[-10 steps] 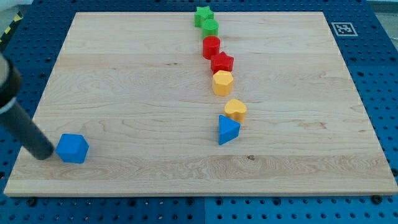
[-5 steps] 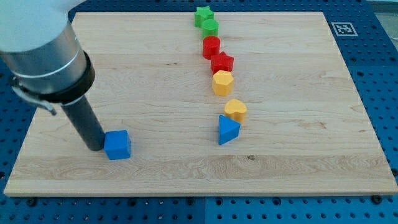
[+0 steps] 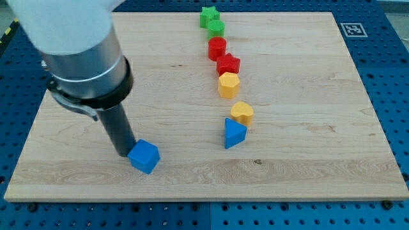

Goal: Slide the cube closer to the triangle

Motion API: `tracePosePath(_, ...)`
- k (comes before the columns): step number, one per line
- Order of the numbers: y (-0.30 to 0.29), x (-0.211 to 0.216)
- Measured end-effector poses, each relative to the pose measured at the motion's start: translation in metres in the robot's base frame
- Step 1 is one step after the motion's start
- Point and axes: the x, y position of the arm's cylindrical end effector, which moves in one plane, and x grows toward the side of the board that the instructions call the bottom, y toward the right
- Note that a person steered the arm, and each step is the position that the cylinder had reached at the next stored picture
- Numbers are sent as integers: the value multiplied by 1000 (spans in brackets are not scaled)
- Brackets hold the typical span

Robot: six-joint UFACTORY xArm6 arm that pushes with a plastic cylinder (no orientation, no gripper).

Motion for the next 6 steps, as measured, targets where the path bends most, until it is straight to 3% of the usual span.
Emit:
tracePosePath(2, -14, 29)
tracePosePath(4, -10, 29)
tracePosePath(6, 32, 29)
